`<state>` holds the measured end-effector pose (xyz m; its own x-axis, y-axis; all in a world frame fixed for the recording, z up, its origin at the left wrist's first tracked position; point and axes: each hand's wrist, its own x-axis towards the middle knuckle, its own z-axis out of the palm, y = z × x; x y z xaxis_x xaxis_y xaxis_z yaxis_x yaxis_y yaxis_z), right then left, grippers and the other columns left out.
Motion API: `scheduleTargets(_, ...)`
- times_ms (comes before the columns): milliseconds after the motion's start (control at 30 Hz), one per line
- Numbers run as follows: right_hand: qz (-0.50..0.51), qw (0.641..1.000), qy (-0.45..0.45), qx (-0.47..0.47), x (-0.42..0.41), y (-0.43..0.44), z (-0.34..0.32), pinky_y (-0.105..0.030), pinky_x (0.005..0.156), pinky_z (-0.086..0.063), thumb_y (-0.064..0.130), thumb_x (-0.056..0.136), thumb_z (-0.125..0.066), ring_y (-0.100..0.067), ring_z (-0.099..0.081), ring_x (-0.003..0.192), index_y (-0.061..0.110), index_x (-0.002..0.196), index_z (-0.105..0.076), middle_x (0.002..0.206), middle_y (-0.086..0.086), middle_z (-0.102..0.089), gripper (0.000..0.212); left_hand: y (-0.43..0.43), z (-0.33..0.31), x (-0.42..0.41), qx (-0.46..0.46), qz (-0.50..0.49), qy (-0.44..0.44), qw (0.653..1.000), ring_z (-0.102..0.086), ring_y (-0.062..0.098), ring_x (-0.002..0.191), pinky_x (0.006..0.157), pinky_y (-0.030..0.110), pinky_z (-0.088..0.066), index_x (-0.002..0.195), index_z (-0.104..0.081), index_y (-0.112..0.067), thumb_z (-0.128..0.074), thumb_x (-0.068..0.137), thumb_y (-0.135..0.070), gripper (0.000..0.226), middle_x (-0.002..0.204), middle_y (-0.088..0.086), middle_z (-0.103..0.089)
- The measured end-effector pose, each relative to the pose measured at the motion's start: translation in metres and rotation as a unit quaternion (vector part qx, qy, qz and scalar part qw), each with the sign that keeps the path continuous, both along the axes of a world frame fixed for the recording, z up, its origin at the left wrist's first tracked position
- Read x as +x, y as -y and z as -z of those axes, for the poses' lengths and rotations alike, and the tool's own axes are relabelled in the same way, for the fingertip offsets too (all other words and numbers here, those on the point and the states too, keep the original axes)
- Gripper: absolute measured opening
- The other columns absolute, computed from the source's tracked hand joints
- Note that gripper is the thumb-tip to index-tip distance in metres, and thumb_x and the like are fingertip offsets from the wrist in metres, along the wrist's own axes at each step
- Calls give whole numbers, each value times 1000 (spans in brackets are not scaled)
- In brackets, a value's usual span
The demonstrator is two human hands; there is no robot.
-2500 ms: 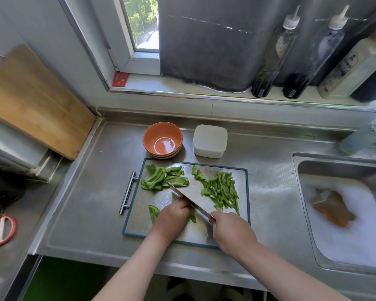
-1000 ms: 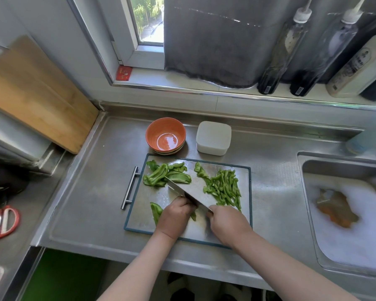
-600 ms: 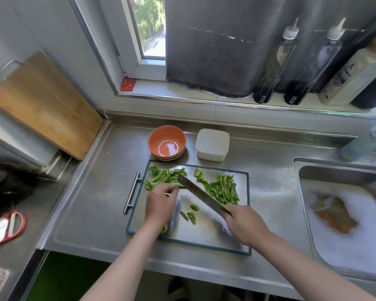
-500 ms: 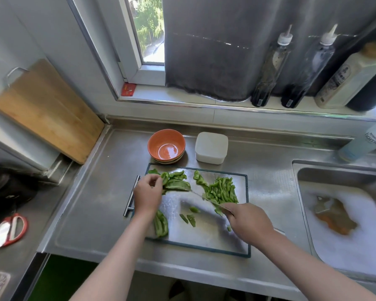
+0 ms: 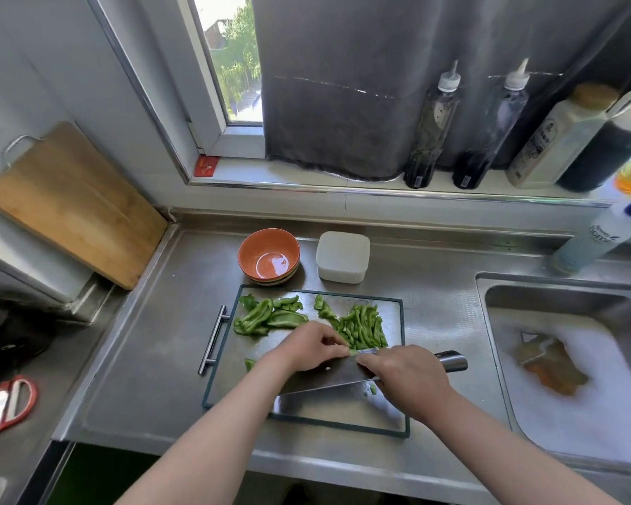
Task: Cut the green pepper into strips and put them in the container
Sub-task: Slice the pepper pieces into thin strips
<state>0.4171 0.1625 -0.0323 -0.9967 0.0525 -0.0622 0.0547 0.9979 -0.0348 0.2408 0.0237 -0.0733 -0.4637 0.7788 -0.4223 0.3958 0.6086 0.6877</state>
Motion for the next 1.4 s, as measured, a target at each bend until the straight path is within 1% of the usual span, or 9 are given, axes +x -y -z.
scheduleTargets(133,8,1000,8,-3,3,-3,4,-26,39,-17,11,48,-76,-20,-43,38,30,67,-58,49,6,-47,32,0,2,-11,-18,-45,-26,999,-67,6,84,84,28,-54,103,-77,-28,-70,90,-36,17,93,-11,-75)
scheduleTargets(267,23,999,31,-3,4,-5,6,-26,41,-17,12,52,-75,-18,-44,40,31,68,-58,50,7,-50,31,7,-7,-20,-7,-81,54,995,-59,7,58,62,21,-50,105,-76,-31,-70,88,-43,21,80,-4,-74)
scheduleTargets(367,35,999,41,-6,1,-6,5,-24,42,-14,10,51,-75,-18,-36,40,30,66,-56,49,8,-49,31,14,-15,-30,-11,-104,72,992,-64,14,72,77,37,-57,95,-76,-25,-70,89,-36,14,89,1,-75)
scheduleTargets(533,49,997,59,-11,-6,-6,-1,-23,44,-1,9,46,-77,-18,-34,38,30,63,-56,46,8,-46,34,35,-18,-41,-121,10,26,992,-64,11,77,66,20,-49,86,-71,-25,-77,81,-31,10,83,-8,-68)
scheduleTargets(667,45,997,50,-22,-7,-5,-1,-23,46,4,11,46,-77,-17,-30,39,30,63,-54,46,8,-45,34,39,-4,-35,-50,-57,11,997,-67,4,79,68,13,-48,108,-73,-20,-73,87,-24,21,94,-7,-73)
scheduleTargets(800,78,995,43,-45,-7,-5,-8,-25,40,-23,16,60,-71,-20,-37,48,28,68,-45,53,7,-42,30,49,-6,-39,71,-273,-7,959,-65,6,95,90,29,-52,106,-72,-27,-60,97,-17,18,104,-11,-72)
scheduleTargets(900,168,975,93,-109,-6,-4,-16,-31,67,-47,26,86,-54,-22,-63,83,39,104,-67,91,5,-71,26,66,-7,-41,127,-400,-70,905,-67,10,92,85,31,-54,100,-70,-28,-53,98,-12,24,97,-9,-73)
scheduleTargets(1167,276,907,104,-302,-8,27,-9,-31,55,-35,36,100,-45,-16,-53,67,28,65,-45,68,5,-56,36,70,39,23,139,-96,-239,956,-59,9,85,72,18,-48,88,-76,-18,-75,81,-7,13,90,-8,-64)
scheduleTargets(1400,283,910,119,-278,-5,55,2,-34,60,-39,34,100,-38,-22,-54,76,28,67,-43,80,5,-59,34,63,64,40,159,-80,-307,935,-61,21,87,61,26,-52,87,-76,-12,-74,78,-11,9,89,1,-68)
